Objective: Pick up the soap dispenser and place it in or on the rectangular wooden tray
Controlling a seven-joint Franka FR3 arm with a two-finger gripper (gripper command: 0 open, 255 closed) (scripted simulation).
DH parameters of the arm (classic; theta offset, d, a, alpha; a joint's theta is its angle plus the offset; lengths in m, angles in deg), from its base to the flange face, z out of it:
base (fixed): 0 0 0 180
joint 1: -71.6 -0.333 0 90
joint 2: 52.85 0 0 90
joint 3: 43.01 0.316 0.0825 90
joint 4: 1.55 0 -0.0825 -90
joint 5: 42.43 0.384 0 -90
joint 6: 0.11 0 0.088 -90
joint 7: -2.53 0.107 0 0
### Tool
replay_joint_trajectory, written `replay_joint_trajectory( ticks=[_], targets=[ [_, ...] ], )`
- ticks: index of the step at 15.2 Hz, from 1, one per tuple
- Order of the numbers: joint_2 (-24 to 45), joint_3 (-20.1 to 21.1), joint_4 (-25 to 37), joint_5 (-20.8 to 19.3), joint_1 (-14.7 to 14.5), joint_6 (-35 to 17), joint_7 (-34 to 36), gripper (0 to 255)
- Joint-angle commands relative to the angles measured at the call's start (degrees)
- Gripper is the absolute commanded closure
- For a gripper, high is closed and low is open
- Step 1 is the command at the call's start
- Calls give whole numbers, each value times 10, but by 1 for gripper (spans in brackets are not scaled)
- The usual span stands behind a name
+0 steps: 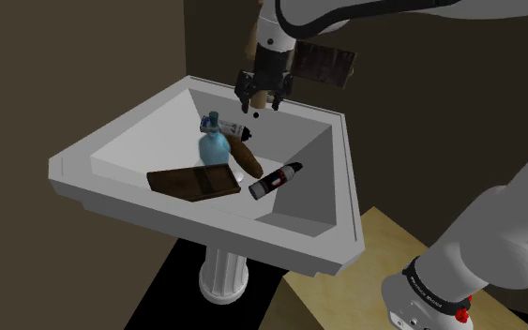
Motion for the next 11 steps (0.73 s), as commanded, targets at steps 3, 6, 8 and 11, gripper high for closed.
replay_joint_trajectory(
  ticks=[3,6,8,11],
  targets=[
    [90,11,82,-39,-13,-6,41,0],
    [161,13,155,-69,-29,0,69,0],
    [211,12,211,-89,-42,8,85,0],
    [259,9,262,-105,-56,13,97,0]
  ],
)
